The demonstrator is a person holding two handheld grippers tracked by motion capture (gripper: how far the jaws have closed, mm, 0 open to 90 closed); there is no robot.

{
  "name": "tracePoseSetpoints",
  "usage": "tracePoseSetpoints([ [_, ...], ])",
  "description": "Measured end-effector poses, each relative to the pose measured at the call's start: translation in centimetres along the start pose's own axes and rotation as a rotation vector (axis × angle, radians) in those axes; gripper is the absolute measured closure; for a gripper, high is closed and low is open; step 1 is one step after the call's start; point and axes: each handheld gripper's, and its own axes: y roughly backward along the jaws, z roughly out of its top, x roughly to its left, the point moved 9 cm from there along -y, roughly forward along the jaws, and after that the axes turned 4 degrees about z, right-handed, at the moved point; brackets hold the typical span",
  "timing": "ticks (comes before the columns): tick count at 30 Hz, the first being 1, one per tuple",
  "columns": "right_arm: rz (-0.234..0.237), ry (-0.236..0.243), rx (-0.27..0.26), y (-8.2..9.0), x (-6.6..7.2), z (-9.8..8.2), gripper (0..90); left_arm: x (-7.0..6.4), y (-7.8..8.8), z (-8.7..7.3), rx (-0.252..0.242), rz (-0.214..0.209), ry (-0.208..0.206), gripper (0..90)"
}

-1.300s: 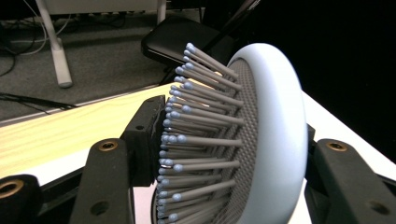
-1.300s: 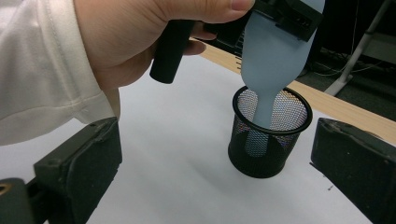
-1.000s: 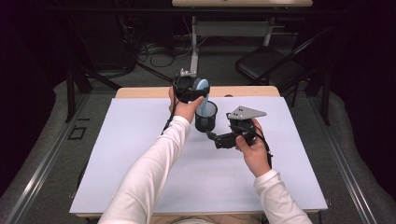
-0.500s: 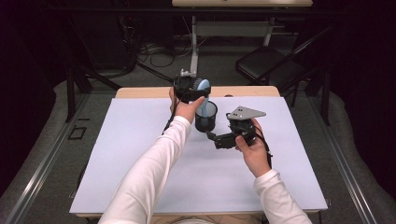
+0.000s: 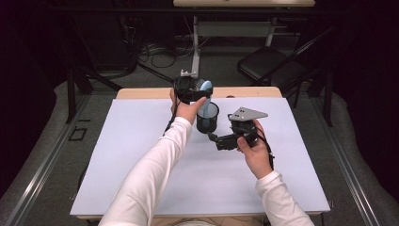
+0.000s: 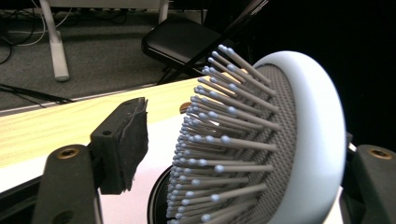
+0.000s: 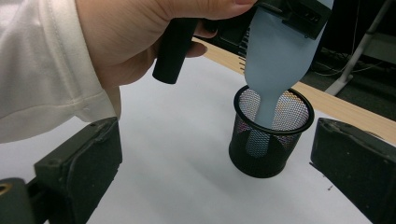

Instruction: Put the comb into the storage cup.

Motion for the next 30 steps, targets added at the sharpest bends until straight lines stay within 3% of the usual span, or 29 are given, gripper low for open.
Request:
tracePoseSetpoints([
  [30,-0.002,-0.003,0.001,0.01,-0.09,-0.01,1.7,-0.25,-0.58,-0.36,0.010,-0.015,0.055,0.6],
])
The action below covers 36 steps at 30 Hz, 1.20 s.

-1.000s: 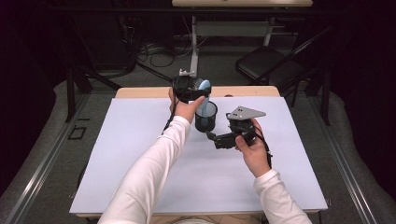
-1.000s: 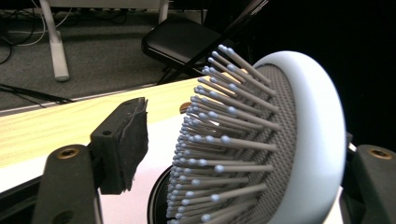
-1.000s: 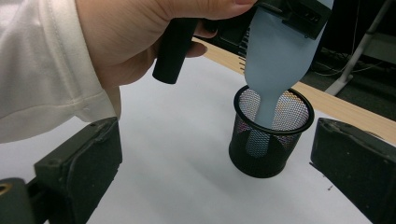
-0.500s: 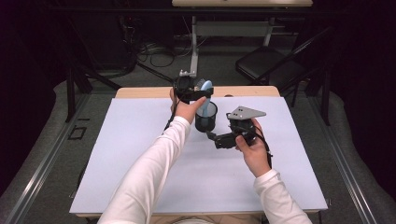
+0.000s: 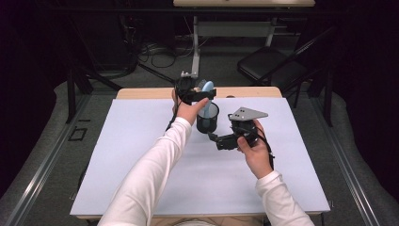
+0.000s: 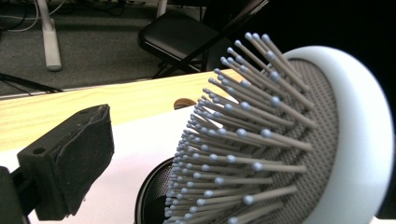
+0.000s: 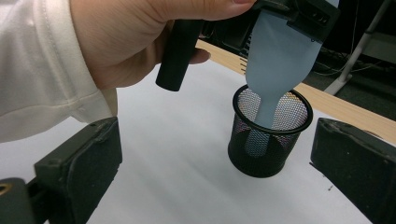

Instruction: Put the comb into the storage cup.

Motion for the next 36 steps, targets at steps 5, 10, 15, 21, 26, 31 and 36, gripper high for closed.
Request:
tracePoseSetpoints([
  [5,0.000,0.000,-0.001,0.00,0.02,0.02,1.7,-0.12,0.06,0.07,-0.004,-0.006,-0.005,0.6],
  [10,-0.001,0.000,-0.002,0.01,0.01,0.03,1.7,-0.24,0.00,-0.10,0.006,-0.008,-0.014,0.6],
  [15,0.001,0.002,0.000,-0.02,0.05,0.00,1.7,-0.47,-0.04,-0.16,0.005,-0.012,-0.025,0.6],
  [21,0.000,0.000,0.000,0.01,0.02,0.00,1.7,-0.53,-0.04,-0.14,0.003,-0.013,-0.024,0.6],
  [26,0.000,0.001,0.000,-0.02,0.04,-0.01,1.7,-0.44,-0.04,-0.20,0.010,-0.006,-0.033,0.6],
  [31,0.000,0.000,0.000,-0.01,0.03,0.00,1.7,-0.45,-0.06,-0.23,0.011,-0.007,-0.037,0.6],
  [36,0.000,0.001,0.000,-0.02,0.03,-0.01,1.7,-0.65,-0.08,-0.28,0.013,-0.013,-0.040,0.6],
])
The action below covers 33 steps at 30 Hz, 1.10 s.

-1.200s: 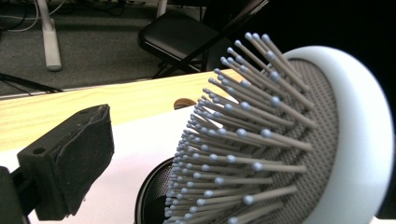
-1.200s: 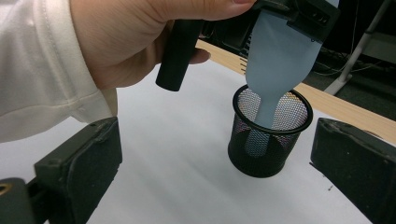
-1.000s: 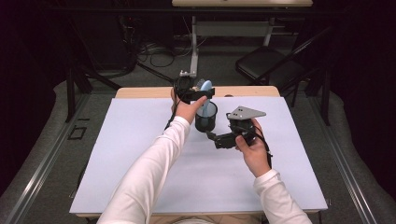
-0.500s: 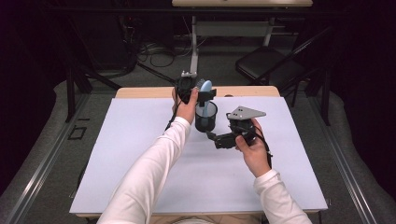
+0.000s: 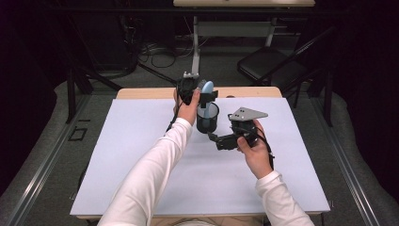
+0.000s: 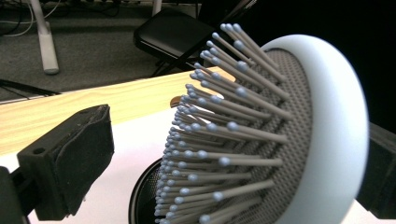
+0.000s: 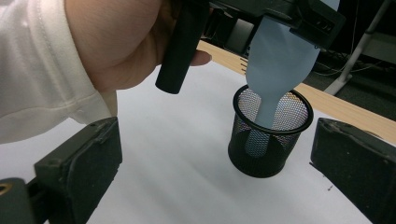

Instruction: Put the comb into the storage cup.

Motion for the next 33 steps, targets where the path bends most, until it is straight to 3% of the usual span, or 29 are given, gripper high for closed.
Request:
tracePoseSetpoints([
  [9,0.000,0.001,0.001,0.0,0.0,0.0,1.7,-0.1,0.1,0.0,0.000,-0.008,-0.019,0.6],
  [13,0.000,-0.001,0.000,0.0,0.0,0.0,1.7,-0.2,0.3,0.2,-0.002,-0.011,-0.049,0.6],
  [33,0.007,-0.003,0.010,-0.2,0.1,-0.2,0.3,-0.5,2.3,1.8,-0.022,-0.030,-0.072,0.6],
])
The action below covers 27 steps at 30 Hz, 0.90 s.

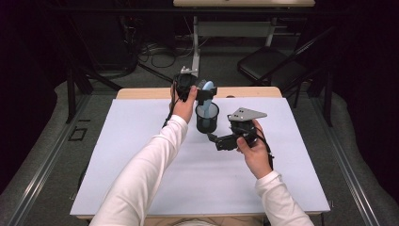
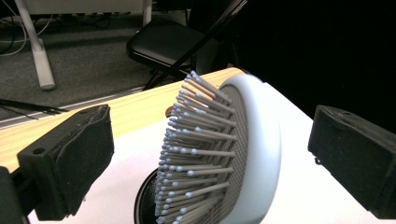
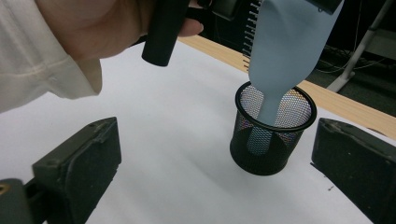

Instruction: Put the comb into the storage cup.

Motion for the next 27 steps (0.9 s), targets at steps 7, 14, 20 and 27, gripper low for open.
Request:
tracePoseSetpoints([
  [7,-0.013,-0.015,-0.003,0.2,-0.3,0.0,0.0,0.1,0.7,0.5,-0.005,-0.006,-0.003,0.6],
  [14,-0.011,-0.015,0.003,0.1,-0.2,0.0,0.0,0.2,1.3,0.8,-0.004,-0.007,-0.004,0.6],
  [20,-0.013,-0.018,0.006,0.1,-0.3,-0.1,0.0,0.1,1.5,1.0,-0.003,-0.011,-0.003,0.6],
  [27,-0.012,-0.018,0.003,0.2,-0.3,-0.1,0.0,0.0,1.6,1.1,0.001,-0.022,-0.002,0.6],
])
